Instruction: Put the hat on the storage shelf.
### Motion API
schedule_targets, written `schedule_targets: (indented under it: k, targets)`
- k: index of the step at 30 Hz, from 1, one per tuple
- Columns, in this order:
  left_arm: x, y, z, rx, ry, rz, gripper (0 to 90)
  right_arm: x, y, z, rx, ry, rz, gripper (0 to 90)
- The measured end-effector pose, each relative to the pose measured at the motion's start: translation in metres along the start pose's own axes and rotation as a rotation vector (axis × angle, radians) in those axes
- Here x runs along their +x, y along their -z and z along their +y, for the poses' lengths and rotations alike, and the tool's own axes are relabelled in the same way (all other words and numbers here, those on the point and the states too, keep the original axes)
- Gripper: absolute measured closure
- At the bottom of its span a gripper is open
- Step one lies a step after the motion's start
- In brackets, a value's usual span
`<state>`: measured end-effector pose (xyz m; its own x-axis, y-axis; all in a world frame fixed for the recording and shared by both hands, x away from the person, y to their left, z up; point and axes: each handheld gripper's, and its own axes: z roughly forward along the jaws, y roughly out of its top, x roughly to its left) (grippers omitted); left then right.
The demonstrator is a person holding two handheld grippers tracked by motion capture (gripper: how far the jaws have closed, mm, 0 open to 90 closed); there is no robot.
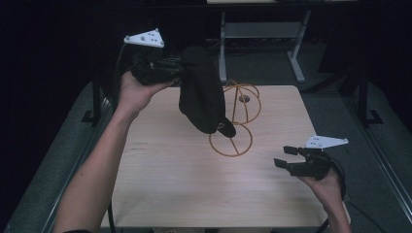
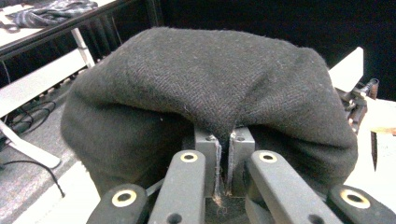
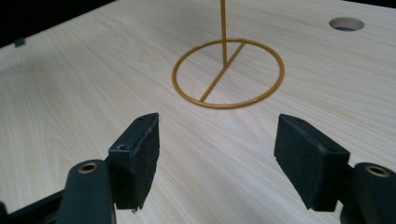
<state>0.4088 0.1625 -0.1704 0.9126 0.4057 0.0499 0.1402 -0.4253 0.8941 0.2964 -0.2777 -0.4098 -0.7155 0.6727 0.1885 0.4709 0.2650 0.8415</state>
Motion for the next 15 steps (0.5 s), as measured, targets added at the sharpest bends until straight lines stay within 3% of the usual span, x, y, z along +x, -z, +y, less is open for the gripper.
schedule_targets:
  k: [9,15]
  targets:
    - [0.002,-0.031,0.016,0.011,0.018,-0.001,86.2,-0.002,0.006,-0.002,-0.028,-0.025,0.007,31.2]
    - [0.003,-0.062,0.023,0.056,0.039,-0.007,85.8,-0.005,0.010,-0.005,-0.052,-0.038,0.009,31.3]
